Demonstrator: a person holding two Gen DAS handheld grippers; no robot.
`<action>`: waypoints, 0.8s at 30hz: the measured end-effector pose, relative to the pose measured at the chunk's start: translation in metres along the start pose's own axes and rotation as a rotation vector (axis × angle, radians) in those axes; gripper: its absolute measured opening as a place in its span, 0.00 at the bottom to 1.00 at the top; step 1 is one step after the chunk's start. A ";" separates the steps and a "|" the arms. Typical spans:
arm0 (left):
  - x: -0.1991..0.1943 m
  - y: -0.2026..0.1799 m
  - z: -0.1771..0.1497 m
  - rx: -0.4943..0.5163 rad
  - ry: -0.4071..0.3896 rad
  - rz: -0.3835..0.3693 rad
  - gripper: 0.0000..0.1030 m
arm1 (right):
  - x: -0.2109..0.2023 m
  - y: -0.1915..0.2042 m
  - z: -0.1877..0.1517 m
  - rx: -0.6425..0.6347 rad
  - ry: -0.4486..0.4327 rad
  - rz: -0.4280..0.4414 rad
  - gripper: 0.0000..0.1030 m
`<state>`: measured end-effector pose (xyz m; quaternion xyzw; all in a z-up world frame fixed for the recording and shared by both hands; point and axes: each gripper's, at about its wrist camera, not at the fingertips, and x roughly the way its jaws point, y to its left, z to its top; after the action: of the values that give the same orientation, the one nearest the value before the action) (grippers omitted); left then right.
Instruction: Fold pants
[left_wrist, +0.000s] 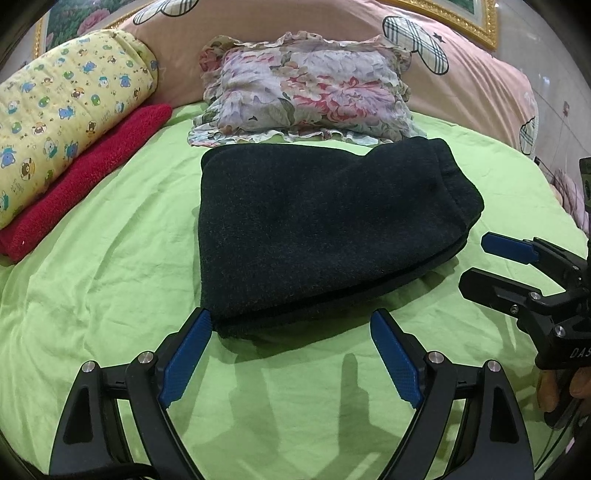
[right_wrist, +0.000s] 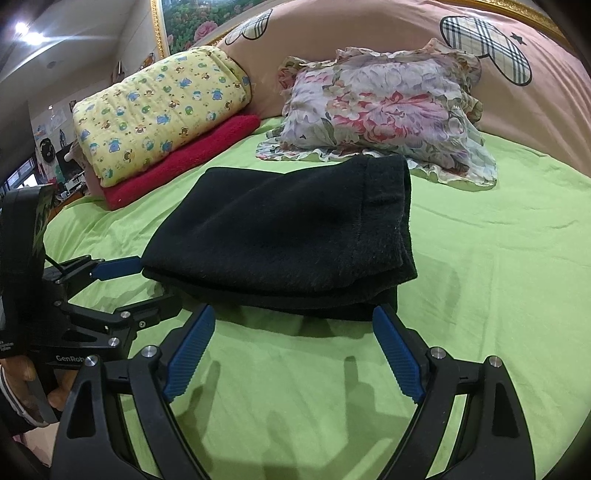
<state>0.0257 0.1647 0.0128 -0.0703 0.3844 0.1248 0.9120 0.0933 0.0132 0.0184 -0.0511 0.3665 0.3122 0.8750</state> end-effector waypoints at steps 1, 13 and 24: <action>0.001 0.000 0.000 0.000 0.000 0.002 0.86 | 0.001 0.000 0.001 0.001 -0.001 0.004 0.85; 0.004 0.000 0.000 -0.004 0.004 0.015 0.87 | 0.006 -0.002 0.003 0.014 0.005 0.013 0.85; 0.005 0.000 0.000 -0.003 0.003 0.015 0.87 | 0.005 -0.003 0.003 0.019 0.002 0.016 0.85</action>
<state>0.0289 0.1658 0.0093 -0.0691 0.3862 0.1322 0.9103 0.1000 0.0145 0.0166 -0.0400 0.3707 0.3158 0.8725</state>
